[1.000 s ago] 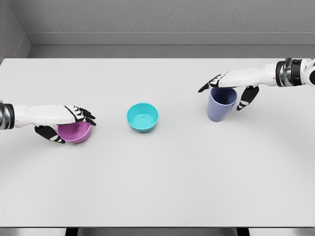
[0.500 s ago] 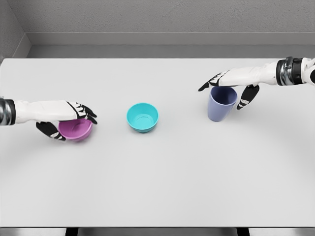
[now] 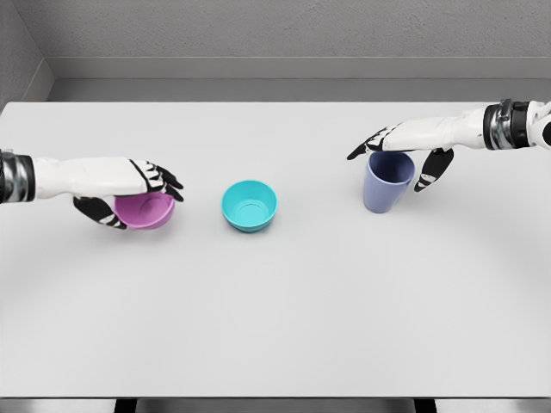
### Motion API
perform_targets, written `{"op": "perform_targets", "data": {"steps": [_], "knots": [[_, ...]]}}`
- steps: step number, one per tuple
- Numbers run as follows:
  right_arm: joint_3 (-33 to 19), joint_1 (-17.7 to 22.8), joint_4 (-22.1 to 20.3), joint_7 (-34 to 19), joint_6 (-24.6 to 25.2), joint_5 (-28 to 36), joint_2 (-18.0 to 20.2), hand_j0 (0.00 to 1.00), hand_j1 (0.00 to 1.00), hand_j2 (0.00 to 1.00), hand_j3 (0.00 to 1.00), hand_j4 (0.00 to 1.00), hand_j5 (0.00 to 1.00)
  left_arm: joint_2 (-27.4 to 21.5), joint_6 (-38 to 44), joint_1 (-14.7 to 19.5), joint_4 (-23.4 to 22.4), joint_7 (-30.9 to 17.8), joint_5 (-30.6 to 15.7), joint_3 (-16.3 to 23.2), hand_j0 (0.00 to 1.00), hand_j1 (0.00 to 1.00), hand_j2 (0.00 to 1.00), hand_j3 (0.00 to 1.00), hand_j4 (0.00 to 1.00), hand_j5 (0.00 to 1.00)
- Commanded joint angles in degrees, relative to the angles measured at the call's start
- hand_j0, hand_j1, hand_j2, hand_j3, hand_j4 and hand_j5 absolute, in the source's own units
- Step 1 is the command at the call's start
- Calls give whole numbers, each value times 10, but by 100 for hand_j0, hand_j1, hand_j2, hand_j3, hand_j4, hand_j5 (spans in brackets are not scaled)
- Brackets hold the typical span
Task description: Stacking bowl and cup with both arms
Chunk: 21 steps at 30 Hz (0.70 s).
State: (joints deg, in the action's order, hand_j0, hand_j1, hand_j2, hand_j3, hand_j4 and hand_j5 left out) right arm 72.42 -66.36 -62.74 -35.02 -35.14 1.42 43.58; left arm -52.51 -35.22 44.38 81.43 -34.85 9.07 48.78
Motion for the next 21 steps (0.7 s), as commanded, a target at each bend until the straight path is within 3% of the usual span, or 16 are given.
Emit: {"op": "perform_targets", "data": {"steps": [1, 21], "knots": [[-1, 0, 0, 0, 1, 3, 0, 100, 100, 100, 100, 100, 100, 7, 2, 2, 1, -1, -4, 2, 78, 78, 78, 78, 78, 78], [-1, 0, -1, 0, 1, 3, 1, 100, 100, 100, 100, 100, 100, 43, 2, 37, 26, -1, 7, 7, 78, 78, 78, 78, 78, 78]]}}
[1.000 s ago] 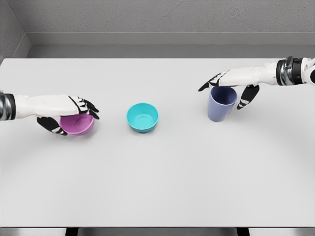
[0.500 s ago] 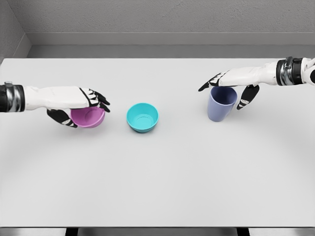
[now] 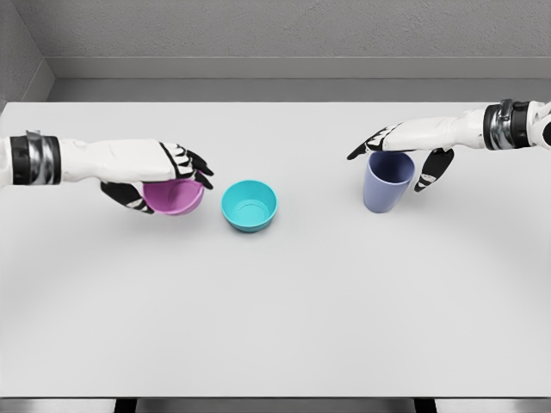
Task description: Stacking bowl and cup with both arms
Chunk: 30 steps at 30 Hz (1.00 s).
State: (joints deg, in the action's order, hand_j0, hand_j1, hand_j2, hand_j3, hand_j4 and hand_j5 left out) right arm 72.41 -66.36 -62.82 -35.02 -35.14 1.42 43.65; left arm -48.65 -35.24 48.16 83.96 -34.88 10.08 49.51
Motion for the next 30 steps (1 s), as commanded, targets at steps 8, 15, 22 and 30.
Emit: {"op": "perform_targets", "data": {"steps": [8, 15, 22, 30], "knots": [[-1, 0, 0, 0, 1, 3, 1, 100, 100, 100, 100, 100, 100, 31, 2, 11, 0, -1, 3, 1, 78, 78, 78, 78, 78, 78], [-2, 0, 0, 0, 1, 3, 1, 100, 100, 100, 100, 100, 100, 49, 2, 25, 0, -1, 19, 17, 78, 78, 78, 78, 78, 78], [-1, 0, -1, 0, 1, 3, 1, 100, 100, 100, 100, 100, 100, 61, 2, 42, 0, -1, 19, 26, 78, 78, 78, 78, 78, 78], [-1, 0, -3, 0, 1, 3, 1, 100, 100, 100, 100, 100, 100, 81, 2, 58, -7, -1, 20, 43, 78, 78, 78, 78, 78, 78]]}}
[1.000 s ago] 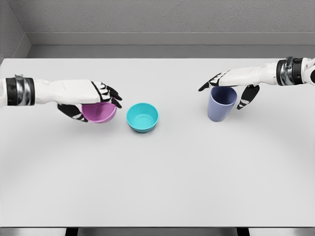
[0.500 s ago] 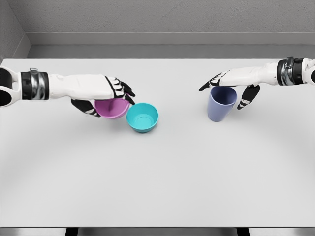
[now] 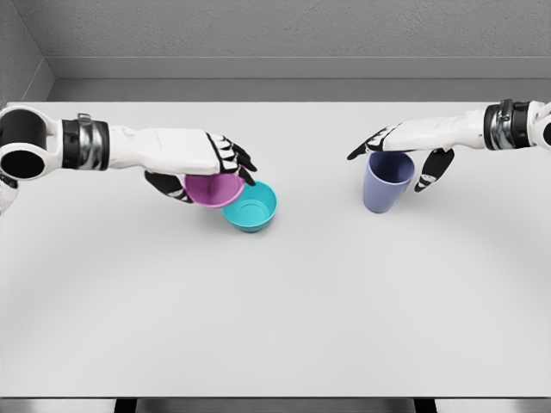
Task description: Stacking bowl and cup with both arms
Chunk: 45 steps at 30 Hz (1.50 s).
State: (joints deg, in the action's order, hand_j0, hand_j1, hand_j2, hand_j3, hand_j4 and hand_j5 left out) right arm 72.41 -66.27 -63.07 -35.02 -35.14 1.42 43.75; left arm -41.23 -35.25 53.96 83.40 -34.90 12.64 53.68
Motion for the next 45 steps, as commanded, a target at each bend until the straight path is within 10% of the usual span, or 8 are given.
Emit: {"op": "perform_targets", "data": {"steps": [1, 45], "knots": [[-1, -1, 0, 0, 1, 3, 0, 100, 100, 100, 100, 100, 100, 12, 3, 1, -3, -1, -2, 5, 78, 78, 78, 78, 78, 78], [-1, 0, 0, 0, 1, 3, 3, 100, 100, 100, 100, 100, 100, 77, 3, 28, -61, -1, 19, 30, 78, 78, 78, 78, 78, 78]]}}
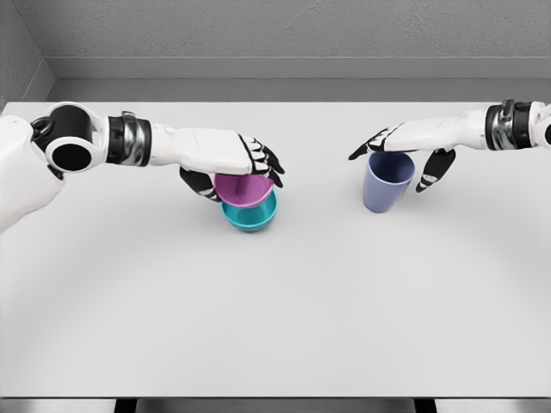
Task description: Stacking bowl and cup with both arms
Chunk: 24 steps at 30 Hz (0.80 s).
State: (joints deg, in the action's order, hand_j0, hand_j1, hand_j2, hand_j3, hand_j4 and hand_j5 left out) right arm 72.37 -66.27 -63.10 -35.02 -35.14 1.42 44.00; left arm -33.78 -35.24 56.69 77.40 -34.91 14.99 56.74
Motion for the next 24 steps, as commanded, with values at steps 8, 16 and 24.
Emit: {"op": "perform_targets", "data": {"steps": [8, 16, 24], "knots": [[0, -1, -2, 0, 1, 3, 0, 100, 100, 100, 100, 100, 100, 2, 2, -3, 0, -1, -5, -1, 86, 86, 86, 86, 86, 86], [0, -1, -4, 0, 1, 3, -1, 100, 100, 100, 100, 100, 100, 2, 2, -3, 1, 0, -4, -1, 100, 100, 100, 100, 100, 100], [0, 0, -4, 0, 1, 2, -1, 100, 100, 100, 100, 100, 100, 0, 2, -3, 1, 14, -4, -1, 100, 100, 100, 100, 100, 100]]}}
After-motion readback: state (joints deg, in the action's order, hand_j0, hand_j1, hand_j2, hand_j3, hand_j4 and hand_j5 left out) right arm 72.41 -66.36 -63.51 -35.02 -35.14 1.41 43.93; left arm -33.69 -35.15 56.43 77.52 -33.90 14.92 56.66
